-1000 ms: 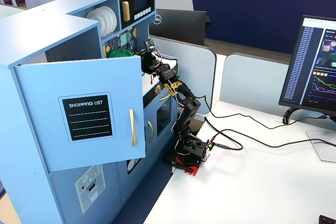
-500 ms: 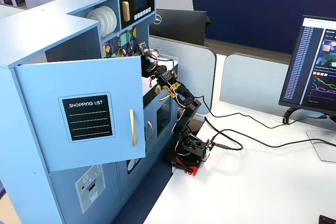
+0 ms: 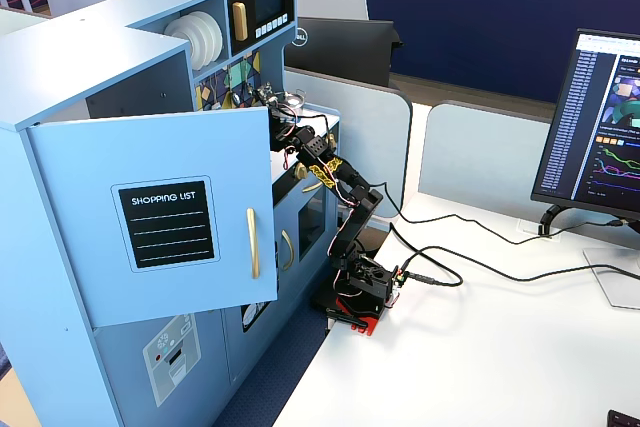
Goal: Pick up the lid from the counter and put it on the green recipient
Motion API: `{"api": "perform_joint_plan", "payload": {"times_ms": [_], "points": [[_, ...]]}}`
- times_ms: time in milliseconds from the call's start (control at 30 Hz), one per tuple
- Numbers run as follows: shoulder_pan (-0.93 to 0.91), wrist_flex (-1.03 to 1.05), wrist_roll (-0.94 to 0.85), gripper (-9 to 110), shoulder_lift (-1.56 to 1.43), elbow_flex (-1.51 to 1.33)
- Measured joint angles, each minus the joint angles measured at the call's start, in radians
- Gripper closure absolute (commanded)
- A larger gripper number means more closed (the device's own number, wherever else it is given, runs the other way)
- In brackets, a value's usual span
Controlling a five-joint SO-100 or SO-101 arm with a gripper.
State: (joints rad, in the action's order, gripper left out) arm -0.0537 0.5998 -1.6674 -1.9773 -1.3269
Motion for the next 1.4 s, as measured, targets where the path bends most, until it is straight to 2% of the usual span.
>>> {"api": "perform_joint_plan", "payload": {"times_ms": [1033,1233,1400], "points": [[-0.005,0.014,-0.032,101,0.074,0.002],[0.0,0.014,-0.008,73,0.074,0.002],[0.0,0.014,0.006,65,0.06,0.002]]}}
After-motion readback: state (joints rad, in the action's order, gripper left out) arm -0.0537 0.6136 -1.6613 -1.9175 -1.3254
